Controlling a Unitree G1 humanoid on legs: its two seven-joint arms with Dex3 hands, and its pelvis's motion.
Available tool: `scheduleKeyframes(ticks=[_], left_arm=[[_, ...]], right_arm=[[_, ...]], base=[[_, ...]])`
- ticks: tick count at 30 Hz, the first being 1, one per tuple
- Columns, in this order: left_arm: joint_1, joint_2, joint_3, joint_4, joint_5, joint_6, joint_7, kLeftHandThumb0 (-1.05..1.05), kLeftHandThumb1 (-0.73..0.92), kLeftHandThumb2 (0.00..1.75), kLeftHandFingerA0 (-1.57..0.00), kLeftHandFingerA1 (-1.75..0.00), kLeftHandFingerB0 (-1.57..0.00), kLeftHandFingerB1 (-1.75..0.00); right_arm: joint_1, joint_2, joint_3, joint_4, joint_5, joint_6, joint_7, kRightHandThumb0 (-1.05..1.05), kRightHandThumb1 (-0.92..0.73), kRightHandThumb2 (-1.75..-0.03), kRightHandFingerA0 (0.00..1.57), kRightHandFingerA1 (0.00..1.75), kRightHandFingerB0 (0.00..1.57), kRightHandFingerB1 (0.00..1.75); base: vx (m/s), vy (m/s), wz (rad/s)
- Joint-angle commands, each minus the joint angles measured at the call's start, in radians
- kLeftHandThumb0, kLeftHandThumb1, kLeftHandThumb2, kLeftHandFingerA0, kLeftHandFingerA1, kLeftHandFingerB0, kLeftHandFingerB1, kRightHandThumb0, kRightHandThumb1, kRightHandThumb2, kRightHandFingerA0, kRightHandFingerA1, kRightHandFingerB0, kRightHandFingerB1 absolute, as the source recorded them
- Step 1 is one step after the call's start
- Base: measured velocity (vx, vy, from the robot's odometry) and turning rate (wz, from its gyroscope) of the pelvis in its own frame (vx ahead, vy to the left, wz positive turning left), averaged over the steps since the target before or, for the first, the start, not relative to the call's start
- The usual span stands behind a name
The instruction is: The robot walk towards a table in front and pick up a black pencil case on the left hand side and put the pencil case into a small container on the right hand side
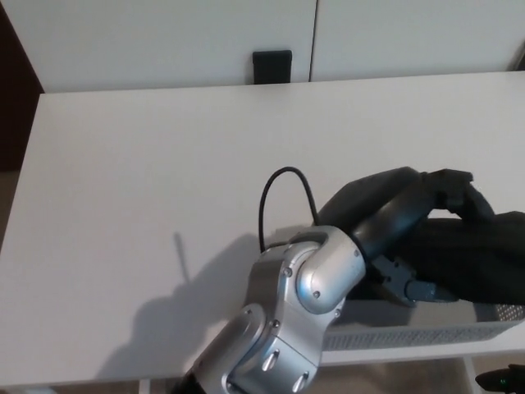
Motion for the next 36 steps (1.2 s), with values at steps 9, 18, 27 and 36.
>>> scheduleKeyframes(ticks=[9, 18, 27, 36], left_arm=[[-0.05, 0.107, -0.049, 0.014, 0.035, 0.122, -0.119, -0.68, 0.46, 0.81, -0.01, -0.3, -0.06, -0.25], [-0.057, 0.165, -0.092, -0.017, 0.048, 0.158, -0.131, -0.86, 0.57, 0.93, 0.0, -0.1, -0.05, -0.12], [-0.064, 0.176, -0.078, -0.062, 0.032, 0.162, -0.15, -0.89, 0.6, 0.97, -0.02, -0.14, -0.05, -0.11], [-0.09, 0.25, 0.037, -0.42, 0.011, 0.164, -0.238, -0.86, 0.58, 0.96, -0.04, -0.17, -0.08, -0.15]], right_arm=[[0.001, -0.011, 0.001, -0.01, -0.002, 0.021, 0.001, -0.42, -0.63, -0.59, 0.58, 0.41, 0.58, 0.4], [0.006, -0.017, 0.019, -0.043, -0.019, 0.049, 0.0, -0.42, -0.64, -0.6, 0.56, 0.4, 0.56, 0.39], [-0.004, -0.009, 0.013, -0.034, -0.011, 0.049, 0.0, -0.42, -0.64, -0.59, 0.58, 0.4, 0.59, 0.4], [-0.003, -0.012, 0.015, -0.04, -0.004, 0.052, 0.017, -0.41, -0.64, -0.59, 0.59, 0.41, 0.58, 0.4]], base=[[0.0, 0.0, 0.0], [0.0, 0.0, 0.0], [0.0, 0.0, 0.0], [0.0, 0.0, 0.0]])
